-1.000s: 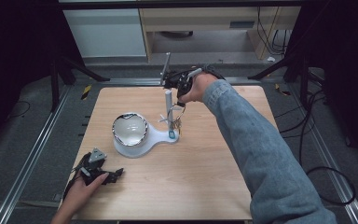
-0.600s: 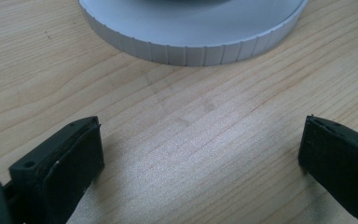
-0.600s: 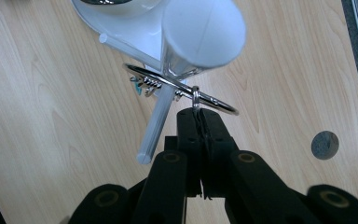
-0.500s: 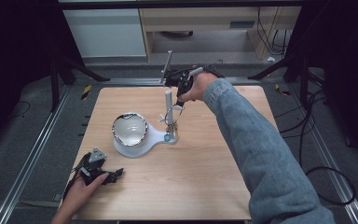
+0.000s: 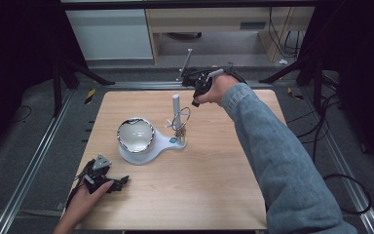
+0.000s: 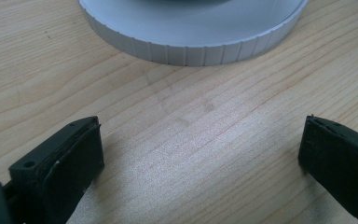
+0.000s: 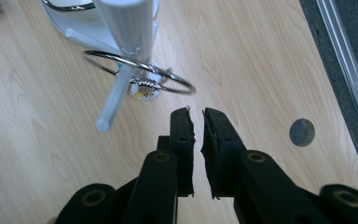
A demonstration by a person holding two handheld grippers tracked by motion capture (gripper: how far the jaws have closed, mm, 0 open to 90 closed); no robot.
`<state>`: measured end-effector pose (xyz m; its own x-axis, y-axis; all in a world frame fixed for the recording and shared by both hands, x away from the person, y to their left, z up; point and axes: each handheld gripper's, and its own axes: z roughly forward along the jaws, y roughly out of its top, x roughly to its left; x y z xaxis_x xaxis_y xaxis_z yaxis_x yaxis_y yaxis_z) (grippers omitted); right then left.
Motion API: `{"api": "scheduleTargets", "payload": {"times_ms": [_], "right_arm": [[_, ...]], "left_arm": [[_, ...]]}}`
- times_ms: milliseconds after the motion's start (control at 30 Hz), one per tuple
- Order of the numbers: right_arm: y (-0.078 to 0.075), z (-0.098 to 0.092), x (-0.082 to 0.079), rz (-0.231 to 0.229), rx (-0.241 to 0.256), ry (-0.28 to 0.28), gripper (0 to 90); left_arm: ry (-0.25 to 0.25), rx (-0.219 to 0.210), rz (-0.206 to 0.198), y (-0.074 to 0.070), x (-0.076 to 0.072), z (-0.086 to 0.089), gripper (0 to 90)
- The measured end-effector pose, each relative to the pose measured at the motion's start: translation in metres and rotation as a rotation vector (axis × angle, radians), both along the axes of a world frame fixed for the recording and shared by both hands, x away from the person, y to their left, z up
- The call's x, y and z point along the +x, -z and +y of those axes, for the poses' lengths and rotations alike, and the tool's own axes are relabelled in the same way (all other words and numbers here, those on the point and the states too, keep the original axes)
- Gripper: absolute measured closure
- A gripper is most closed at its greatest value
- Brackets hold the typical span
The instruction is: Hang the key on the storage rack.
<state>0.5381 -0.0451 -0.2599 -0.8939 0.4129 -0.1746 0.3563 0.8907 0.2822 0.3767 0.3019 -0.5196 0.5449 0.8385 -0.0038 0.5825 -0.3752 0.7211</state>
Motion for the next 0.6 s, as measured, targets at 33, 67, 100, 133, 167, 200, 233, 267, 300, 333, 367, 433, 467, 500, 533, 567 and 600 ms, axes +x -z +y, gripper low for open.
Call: {"api": "scheduleTargets", "payload": {"times_ms": [33,67,100,133,167,200,233,267,300,333,367,433,467,500,533,567,600], "right_arm": [[0.0,0.0,0.0,0.0,0.0,0.0,79.9],[0.0,-0.005,0.0,-0.003,-0.005,0.007,77.3],[0.0,-0.005,0.0,-0.003,-0.005,0.007,77.3],[0.0,-0.01,-0.001,-0.009,-0.004,0.019,73.6],[0.0,-0.01,-0.001,-0.009,-0.004,0.019,73.6],[-0.001,-0.014,-0.002,-0.018,0.004,0.03,68.0],[-0.001,-0.014,-0.002,-0.018,0.004,0.03,68.0],[-0.001,-0.018,-0.002,-0.032,0.009,0.041,62.8],[-0.001,-0.018,-0.002,-0.032,0.009,0.041,62.8],[-0.001,-0.02,-0.003,-0.035,0.015,0.046,60.6],[0.0,-0.024,-0.003,-0.043,0.023,0.052,56.1],[0.001,-0.028,-0.004,-0.055,0.031,0.06,51.0],[0.002,-0.03,-0.005,-0.062,0.035,0.067,47.9],[0.002,-0.03,-0.005,-0.062,0.035,0.067,47.9],[0.004,-0.033,-0.005,-0.067,0.043,0.075,45.1],[0.007,-0.038,-0.006,-0.082,0.055,0.087,40.2],[0.007,-0.038,-0.006,-0.082,0.055,0.087,40.2]], "left_arm": [[0.0,0.0,0.0,0.0,0.0,0.0,0.0],[0.0,-0.001,0.0,0.0,0.0,0.0,0.0],[0.0,-0.001,0.0,0.0,0.0,0.0,0.0],[0.0,0.0,0.0,0.0,0.0,0.0,0.0],[0.0,0.0,0.0,0.0,0.0,0.0,0.0],[0.0,0.0,0.0,0.0,0.0,0.0,0.0],[0.0,0.0,0.0,0.0,0.0,0.0,0.0],[-0.001,0.0,0.0,0.0,0.0,0.0,0.0],[-0.001,0.0,0.0,0.0,0.0,0.0,0.0],[0.0,0.0,0.0,0.0,0.0,0.0,0.0],[-0.001,-0.001,0.0,0.0,0.0,0.0,0.0],[0.0,0.0,0.0,0.0,0.0,0.0,0.0],[0.0,0.0,0.0,0.0,0.0,0.0,0.0],[0.0,0.0,0.0,0.0,0.0,0.0,0.0],[-0.001,-0.001,0.0,0.0,0.0,0.0,0.0],[0.0,0.0,0.0,0.0,0.0,0.0,0.0],[0.0,0.0,0.0,0.0,0.0,0.0,0.0]]}}
